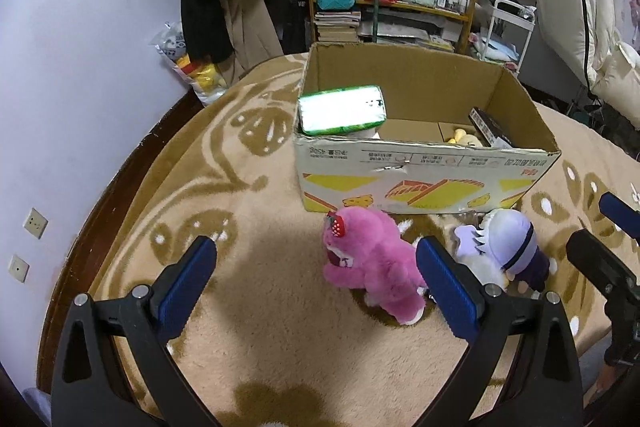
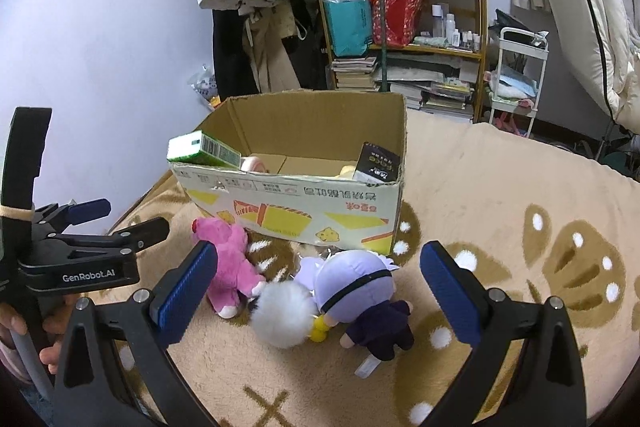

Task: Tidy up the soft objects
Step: 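Withdraw both tools from the box toward the pink and purple plushes, then grasp the pink bear plush with left tool while right tool grasps the white-haired doll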

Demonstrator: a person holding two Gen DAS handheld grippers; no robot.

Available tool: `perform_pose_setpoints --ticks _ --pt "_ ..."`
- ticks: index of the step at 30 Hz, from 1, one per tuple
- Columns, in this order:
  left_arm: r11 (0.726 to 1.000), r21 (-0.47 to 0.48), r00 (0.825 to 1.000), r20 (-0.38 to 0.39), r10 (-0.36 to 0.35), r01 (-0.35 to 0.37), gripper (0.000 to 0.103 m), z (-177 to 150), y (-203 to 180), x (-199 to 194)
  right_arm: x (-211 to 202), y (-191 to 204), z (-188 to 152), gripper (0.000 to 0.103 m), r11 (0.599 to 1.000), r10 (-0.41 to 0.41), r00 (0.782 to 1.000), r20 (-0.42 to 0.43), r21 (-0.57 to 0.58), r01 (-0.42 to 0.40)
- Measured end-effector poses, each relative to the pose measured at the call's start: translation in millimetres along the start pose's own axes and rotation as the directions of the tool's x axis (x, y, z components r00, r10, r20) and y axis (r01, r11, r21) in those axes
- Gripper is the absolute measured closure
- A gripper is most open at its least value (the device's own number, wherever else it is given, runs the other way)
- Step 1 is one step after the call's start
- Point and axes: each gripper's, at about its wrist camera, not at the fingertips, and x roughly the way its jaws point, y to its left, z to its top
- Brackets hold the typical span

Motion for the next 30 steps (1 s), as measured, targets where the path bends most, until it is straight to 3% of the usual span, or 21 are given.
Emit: perform_pose_setpoints --ticks 13,17,20,25,30 --pt "0.999 -0.021 0.995 -0.094 -0.045 0.043 0.004 2.8 -4.5 40.8 38.2 13.4 -7.5 0.000 0.999 0.001 0.995 -0.100 -0.049 -0.006" --pt "0.997 -0.041 0.988 -0.134 -0.071 0.066 0.004 2.7 -4.2 54.8 48.6 17.7 -11.5 0.000 0.998 0.007 0.991 -0.134 -0.062 -0.015" --pt "0.994 -0.067 0.982 -0.165 -0.096 0.086 0.004 1.8 -3.4 66.0 58.6 21.8 -15.4 0.008 0.997 0.013 0.983 -0.182 -0.075 -0.027" --pt "0.989 -0.097 0.972 -0.200 -0.126 0.108 0.004 -2.2 -3.7 77.9 73.2 22.4 -23.9 0.008 0.997 0.005 0.968 -0.251 -0.068 -0.023" --pt "0.988 -0.099 0.964 -0.227 -0.137 0.117 0.004 -4.5 -6.4 89.2 74.5 21.3 -25.4 0.008 0.997 -0.002 0.967 -0.255 -0.074 -0.018"
